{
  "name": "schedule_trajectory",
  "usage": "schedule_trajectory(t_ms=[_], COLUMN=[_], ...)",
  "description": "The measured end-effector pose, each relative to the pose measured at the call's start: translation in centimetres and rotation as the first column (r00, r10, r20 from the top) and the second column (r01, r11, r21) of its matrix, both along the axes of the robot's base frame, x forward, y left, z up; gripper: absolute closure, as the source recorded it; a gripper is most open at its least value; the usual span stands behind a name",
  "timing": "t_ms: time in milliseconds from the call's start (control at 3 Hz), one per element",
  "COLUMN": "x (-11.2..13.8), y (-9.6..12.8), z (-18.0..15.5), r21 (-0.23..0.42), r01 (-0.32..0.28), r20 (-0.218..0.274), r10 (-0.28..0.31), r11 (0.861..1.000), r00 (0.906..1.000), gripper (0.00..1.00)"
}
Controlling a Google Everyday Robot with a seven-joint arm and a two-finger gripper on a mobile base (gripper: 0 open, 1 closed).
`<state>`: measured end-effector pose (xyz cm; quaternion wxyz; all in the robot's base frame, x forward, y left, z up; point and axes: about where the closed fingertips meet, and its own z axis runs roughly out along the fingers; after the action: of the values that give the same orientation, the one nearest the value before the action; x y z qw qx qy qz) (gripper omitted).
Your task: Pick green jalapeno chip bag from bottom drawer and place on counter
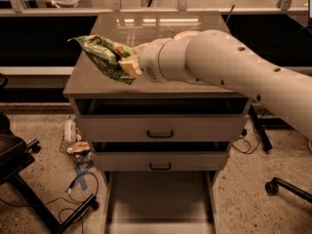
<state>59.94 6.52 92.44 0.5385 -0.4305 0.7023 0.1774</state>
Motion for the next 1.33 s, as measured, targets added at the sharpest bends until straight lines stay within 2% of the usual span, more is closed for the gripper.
schedule_trajectory(t_ms=[333, 667, 1000, 1333], x=[3.3, 6.6, 8.7, 9.2], y=[1.0, 2.5, 3.8, 5.2], z=[-0.5, -1.5, -2.3, -3.3], r21=[-0.011, -0.045, -0.067, -0.058], r01=[0.001, 0.031, 0.074, 0.105], r20=[0.076, 0.145, 0.207, 0.248], r10=[0.0, -0.025, -0.059, -0.088], r11=[1.0, 0.999, 0.995, 0.993], r00=[0.9971, 0.9892, 0.9765, 0.9649], gripper=[1.0, 1.0, 1.0, 1.0])
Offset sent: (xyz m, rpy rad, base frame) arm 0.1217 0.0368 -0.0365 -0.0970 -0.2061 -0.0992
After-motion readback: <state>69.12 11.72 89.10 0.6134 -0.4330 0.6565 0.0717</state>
